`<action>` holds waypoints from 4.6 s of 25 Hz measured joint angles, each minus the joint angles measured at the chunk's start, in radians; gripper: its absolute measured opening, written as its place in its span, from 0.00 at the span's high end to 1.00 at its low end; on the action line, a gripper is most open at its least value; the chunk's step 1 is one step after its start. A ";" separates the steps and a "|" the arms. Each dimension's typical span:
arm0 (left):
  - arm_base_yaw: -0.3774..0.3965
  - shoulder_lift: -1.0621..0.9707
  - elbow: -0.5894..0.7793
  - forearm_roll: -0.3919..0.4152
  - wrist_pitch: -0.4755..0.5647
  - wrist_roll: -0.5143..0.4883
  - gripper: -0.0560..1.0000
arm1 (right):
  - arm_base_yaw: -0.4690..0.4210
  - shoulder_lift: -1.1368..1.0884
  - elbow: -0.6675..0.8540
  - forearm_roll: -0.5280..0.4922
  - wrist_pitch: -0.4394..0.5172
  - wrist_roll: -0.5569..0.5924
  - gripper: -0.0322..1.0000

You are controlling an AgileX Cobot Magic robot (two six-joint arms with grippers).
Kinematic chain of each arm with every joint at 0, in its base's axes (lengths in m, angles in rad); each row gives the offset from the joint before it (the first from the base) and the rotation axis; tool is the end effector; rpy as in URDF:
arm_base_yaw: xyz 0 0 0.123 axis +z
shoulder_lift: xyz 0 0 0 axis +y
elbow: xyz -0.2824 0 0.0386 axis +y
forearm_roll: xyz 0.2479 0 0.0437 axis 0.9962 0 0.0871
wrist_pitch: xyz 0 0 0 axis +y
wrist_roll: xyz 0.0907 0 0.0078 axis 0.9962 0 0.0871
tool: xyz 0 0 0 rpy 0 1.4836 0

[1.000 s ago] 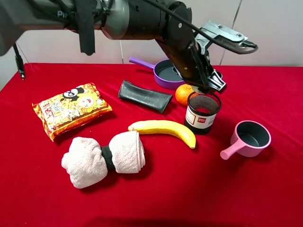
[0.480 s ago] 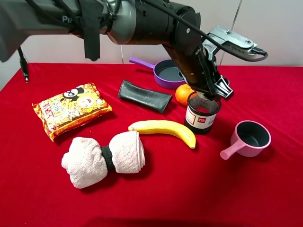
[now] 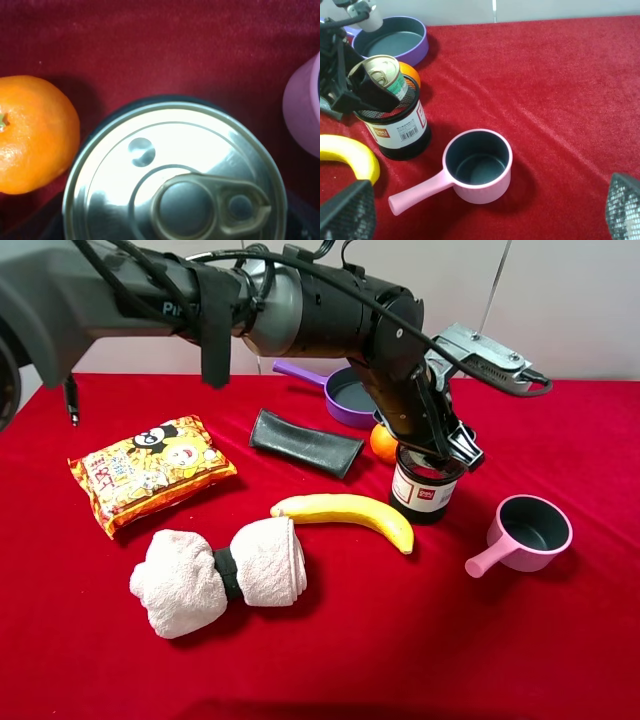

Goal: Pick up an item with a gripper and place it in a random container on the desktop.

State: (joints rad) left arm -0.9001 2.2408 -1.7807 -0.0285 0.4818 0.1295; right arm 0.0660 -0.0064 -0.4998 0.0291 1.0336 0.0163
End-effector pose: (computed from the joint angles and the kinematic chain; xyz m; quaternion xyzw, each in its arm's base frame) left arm 0.3141 -0.3978 0.1807 0.4528 0.8198 -0.1415 0.3207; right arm -0.0049 0.0020 0.2793 -0.0214 0.8441 0.0366 0.5346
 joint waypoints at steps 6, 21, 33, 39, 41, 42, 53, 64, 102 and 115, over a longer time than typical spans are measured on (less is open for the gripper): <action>0.000 0.000 0.000 0.002 -0.005 0.000 0.34 | 0.000 0.000 0.000 0.000 0.000 0.000 0.30; 0.000 0.000 0.000 0.002 -0.005 -0.004 0.34 | 0.000 0.000 0.000 0.000 0.000 0.000 0.30; 0.000 0.000 0.000 0.002 -0.013 -0.005 0.23 | 0.000 0.000 0.000 0.000 0.000 0.000 0.30; 0.000 0.000 0.000 0.002 -0.012 -0.005 0.22 | 0.000 0.000 0.000 0.000 0.000 0.000 0.30; 0.000 0.000 0.000 0.002 -0.009 -0.005 0.22 | 0.000 0.000 0.000 0.000 0.000 0.000 0.30; 0.000 0.000 0.000 0.002 -0.008 -0.005 0.22 | 0.000 0.000 0.000 0.000 0.000 0.000 0.30; 0.000 -0.017 0.000 0.003 0.026 -0.006 0.08 | 0.000 0.000 0.000 0.000 0.000 0.000 0.30; 0.000 -0.121 0.000 0.028 0.203 -0.006 0.01 | 0.000 0.000 0.000 0.000 0.000 0.000 0.30; 0.000 -1.093 0.868 0.263 0.390 -0.429 0.01 | 0.000 0.000 0.000 0.000 0.000 0.000 0.30; 0.000 -1.379 1.159 0.262 0.468 -0.433 0.01 | 0.000 0.000 0.000 0.000 0.000 0.000 0.30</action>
State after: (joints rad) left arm -0.9001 0.8621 -0.6213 0.2339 0.9502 -0.3038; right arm 0.0660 -0.0064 -0.4998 0.0291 1.0336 0.0163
